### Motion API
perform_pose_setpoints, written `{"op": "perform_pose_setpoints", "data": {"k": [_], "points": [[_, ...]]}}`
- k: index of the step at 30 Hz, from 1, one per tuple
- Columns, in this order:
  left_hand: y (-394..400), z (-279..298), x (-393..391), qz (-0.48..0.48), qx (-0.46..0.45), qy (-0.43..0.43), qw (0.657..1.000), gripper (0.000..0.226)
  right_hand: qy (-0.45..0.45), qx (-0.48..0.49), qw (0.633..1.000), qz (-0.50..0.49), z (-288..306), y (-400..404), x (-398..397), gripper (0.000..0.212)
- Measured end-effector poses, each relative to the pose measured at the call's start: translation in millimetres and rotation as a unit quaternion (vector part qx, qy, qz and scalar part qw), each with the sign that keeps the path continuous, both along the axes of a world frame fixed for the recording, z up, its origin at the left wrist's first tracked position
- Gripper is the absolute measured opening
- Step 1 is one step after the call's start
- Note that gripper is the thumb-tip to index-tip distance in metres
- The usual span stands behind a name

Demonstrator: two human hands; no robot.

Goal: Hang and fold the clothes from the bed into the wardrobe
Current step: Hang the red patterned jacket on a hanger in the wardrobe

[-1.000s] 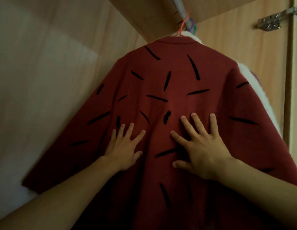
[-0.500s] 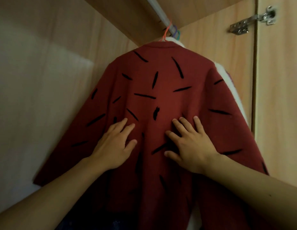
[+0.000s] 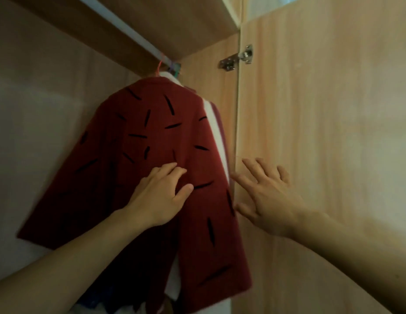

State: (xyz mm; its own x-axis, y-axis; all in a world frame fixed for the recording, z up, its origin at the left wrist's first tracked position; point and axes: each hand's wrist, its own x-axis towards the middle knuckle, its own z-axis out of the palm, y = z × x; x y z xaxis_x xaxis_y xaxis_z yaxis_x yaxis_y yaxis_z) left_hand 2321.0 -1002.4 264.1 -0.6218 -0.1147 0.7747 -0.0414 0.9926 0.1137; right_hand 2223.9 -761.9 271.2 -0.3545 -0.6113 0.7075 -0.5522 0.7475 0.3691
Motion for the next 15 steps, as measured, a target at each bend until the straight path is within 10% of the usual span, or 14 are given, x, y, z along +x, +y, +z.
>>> {"op": "perform_pose_setpoints", "data": {"k": [15], "points": [[278.6,-53.4,-12.6,-0.226,-0.063,-0.091,0.968,0.061,-0.108,0.018,0.983,-0.147,-68.2,281.2,71.1,0.067]]}}
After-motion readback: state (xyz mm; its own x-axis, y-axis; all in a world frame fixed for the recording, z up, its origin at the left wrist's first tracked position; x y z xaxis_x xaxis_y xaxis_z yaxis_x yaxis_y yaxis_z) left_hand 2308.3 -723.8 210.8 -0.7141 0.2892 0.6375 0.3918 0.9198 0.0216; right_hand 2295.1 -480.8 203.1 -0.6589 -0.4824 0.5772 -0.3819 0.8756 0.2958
